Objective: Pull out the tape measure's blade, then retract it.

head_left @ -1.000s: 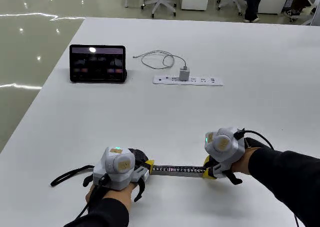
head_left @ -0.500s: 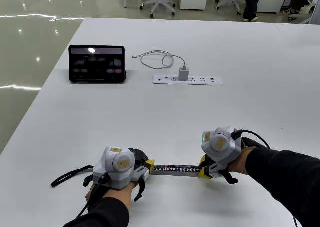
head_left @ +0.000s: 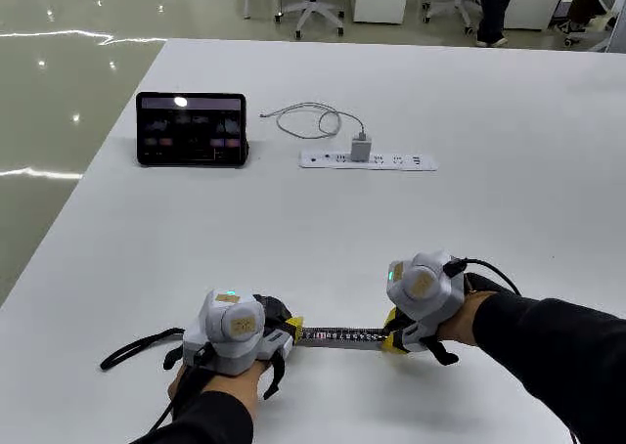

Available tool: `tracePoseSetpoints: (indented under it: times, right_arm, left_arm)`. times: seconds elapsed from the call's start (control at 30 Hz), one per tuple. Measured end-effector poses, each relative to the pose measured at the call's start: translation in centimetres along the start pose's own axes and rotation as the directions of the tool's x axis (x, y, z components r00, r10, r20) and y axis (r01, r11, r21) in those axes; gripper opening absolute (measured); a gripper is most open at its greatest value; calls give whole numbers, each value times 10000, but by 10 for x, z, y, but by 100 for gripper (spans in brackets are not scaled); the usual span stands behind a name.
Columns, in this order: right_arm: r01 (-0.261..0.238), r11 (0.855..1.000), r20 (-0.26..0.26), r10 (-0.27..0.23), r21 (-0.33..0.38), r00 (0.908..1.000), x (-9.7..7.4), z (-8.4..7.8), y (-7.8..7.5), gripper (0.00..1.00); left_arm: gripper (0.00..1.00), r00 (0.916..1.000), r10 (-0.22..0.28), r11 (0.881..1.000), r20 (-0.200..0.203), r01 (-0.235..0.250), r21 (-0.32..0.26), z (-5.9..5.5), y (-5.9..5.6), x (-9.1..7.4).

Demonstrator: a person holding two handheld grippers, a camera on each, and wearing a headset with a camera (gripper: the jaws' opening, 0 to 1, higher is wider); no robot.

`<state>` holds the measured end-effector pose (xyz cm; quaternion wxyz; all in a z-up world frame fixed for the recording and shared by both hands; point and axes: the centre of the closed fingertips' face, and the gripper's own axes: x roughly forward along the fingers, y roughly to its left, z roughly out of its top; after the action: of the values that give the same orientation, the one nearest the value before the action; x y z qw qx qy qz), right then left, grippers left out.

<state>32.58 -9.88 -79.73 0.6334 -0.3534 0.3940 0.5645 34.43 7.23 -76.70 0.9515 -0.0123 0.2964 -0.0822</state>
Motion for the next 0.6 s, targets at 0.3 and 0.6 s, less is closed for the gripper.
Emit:
tracePoseSetpoints:
  times: [0.3,0.6]
  right_arm:
    - [-137,9998,215,140,-124,9997,2,6,2,10]
    - [-123,9999,227,121,90,9997,5,12,2,10]
  left_arm:
    - [64,10000,-14,10000,-57,14,-28,0,0,0]
    - [64,10000,-29,10000,-69,28,-33,0,0,0]
